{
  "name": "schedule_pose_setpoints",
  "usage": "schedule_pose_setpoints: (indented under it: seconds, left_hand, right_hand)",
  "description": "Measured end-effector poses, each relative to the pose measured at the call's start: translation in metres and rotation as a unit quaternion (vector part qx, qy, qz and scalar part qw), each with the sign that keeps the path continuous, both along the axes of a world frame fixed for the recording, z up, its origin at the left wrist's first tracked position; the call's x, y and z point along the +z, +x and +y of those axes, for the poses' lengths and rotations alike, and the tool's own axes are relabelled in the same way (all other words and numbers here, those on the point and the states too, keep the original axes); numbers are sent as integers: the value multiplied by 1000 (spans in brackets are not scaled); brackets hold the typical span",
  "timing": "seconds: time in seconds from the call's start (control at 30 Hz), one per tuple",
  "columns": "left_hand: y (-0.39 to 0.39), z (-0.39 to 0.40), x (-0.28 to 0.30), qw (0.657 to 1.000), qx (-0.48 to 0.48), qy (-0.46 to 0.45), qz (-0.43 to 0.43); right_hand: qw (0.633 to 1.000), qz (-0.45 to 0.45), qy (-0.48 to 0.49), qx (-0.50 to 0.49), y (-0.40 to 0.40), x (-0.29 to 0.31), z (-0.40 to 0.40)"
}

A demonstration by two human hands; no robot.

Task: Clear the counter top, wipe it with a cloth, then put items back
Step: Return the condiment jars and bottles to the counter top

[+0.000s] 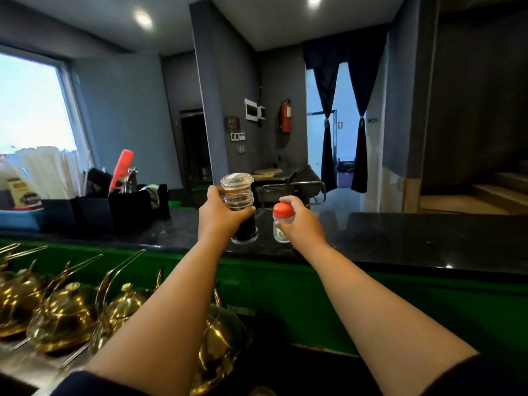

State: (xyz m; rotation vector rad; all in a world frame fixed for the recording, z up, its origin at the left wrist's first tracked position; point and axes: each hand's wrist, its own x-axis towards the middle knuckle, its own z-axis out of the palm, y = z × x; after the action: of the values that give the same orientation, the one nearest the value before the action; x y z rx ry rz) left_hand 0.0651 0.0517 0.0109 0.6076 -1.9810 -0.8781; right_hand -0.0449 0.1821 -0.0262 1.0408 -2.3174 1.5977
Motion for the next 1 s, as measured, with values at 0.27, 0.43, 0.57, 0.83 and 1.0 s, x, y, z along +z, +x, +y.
schedule_pose_setpoints:
  seconds: [0.27,0.43,0.57,0.83,1.0]
  left_hand:
    - [-39,-39,-13,1000,-20,-3,-10]
    - [-46,-45,-19,1000,-22,3,-12]
    - [-49,-45,-27,1000,-16,4,-14]
    - [-45,-44,-50,996,-33,50,-64]
    - [-50,-53,-60,994,-17,38,-103]
  right_hand:
    - [1000,-24,-1,-17,-27,-15,-41]
    - [996,-49,48,-54,-26,-20,-50]
    - [972,-95,173,-131,-25,-23,-53]
    - [968,-70,191,-145,-28,-26,-53]
    - [968,-65,193,-150,-28,-27,-55]
